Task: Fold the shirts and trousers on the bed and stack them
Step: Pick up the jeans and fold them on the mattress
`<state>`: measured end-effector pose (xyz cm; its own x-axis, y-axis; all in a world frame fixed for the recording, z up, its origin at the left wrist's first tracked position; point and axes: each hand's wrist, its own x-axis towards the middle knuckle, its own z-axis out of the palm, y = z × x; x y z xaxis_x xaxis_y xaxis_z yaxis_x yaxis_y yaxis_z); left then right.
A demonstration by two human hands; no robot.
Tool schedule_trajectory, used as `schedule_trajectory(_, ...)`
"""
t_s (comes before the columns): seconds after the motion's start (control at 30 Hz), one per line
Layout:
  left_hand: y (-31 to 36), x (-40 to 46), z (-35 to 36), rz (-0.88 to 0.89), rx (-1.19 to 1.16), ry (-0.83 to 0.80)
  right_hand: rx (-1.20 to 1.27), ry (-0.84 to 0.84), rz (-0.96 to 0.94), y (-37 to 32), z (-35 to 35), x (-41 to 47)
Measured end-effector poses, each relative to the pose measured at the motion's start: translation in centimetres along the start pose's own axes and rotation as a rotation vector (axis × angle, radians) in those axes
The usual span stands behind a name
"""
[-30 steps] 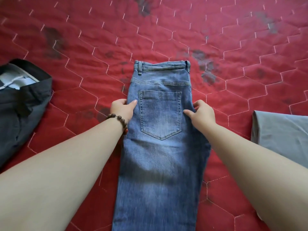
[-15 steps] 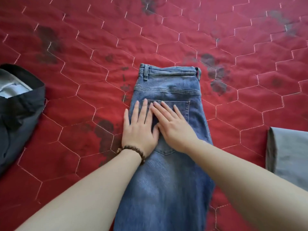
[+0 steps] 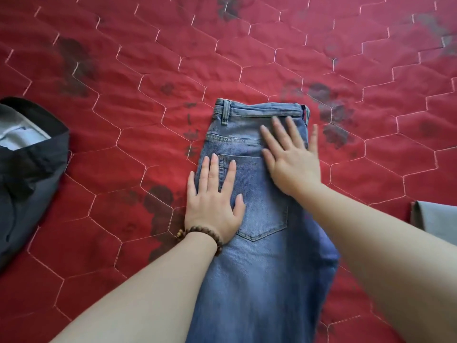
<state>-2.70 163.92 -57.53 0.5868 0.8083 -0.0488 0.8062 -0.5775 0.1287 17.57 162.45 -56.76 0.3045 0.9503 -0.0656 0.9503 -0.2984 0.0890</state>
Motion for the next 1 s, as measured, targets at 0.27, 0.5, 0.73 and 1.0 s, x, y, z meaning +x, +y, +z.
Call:
schedule_trajectory(0.27,-0.2,0.3,-0.2,0.028,0.061,-0.067,0.257,0.016,-0.110,-5.3,-0.4,-9.7)
schedule_trajectory(0.5,-1.4,-8.0,-0.7,0.016,0.103,-0.063,-0.022,-0.057,0.285,-1.4,0.7,-18.3)
schedule_trajectory(0.73,-0.4,-19.2,-0.3,0.200,0.058,-0.202,0.249,-0.142,0.110,-10.5,0.5,-26.9)
schedule_trajectory(1.0,1.0,-27.9,-0.3,0.205,0.100,-0.248,0.195,-0.117,0.169,-16.1,-0.4,-35.8)
